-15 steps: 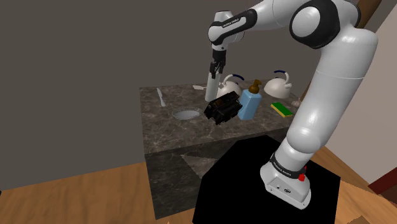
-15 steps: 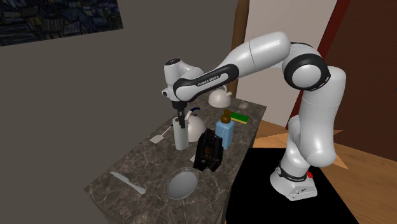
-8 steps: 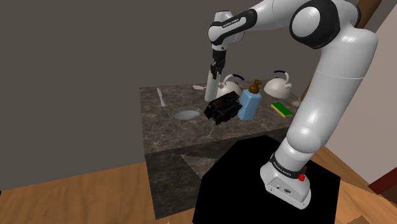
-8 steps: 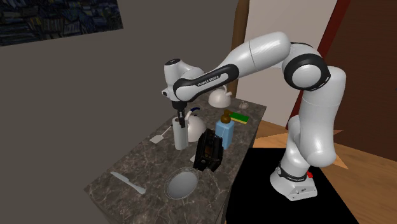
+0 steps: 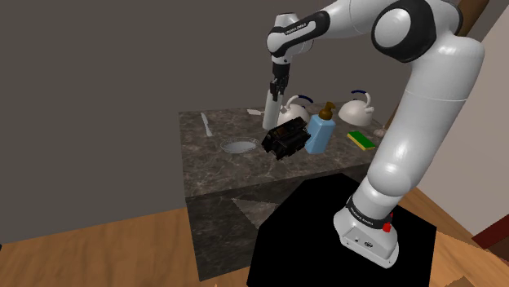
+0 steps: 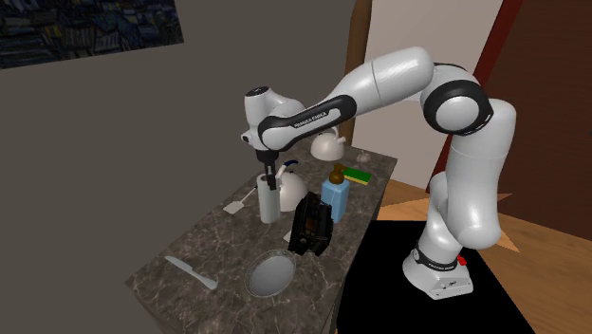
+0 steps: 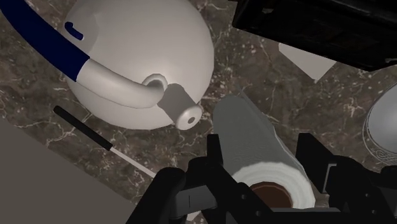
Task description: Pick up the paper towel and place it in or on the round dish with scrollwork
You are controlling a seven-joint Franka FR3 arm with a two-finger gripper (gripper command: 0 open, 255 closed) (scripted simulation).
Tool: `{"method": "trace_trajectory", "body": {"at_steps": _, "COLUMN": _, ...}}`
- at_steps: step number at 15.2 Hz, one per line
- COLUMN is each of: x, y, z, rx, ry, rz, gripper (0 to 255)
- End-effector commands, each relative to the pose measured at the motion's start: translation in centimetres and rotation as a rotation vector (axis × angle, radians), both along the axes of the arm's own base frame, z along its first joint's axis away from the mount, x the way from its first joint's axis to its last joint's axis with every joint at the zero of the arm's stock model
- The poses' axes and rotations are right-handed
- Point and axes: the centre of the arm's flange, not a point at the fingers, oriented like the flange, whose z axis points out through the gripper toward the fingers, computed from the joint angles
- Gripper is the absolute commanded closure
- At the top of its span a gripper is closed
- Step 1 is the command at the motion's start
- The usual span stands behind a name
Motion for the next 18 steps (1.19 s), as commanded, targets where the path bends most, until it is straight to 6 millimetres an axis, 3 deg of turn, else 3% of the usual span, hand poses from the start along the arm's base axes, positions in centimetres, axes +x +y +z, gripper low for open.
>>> {"method": "trace_trajectory", "body": {"at_steps": 1, "x": -0.1, "y": 0.0, "z": 0.8, "rx": 0.000, "ry": 0.000, "rz": 0.000, "gripper": 255}}
{"method": "trace_trajectory", "body": {"at_steps": 18, "x": -0.1, "y": 0.0, "z": 9.8, "rx": 0.000, "ry": 0.000, "rz": 0.000, "gripper": 255}}
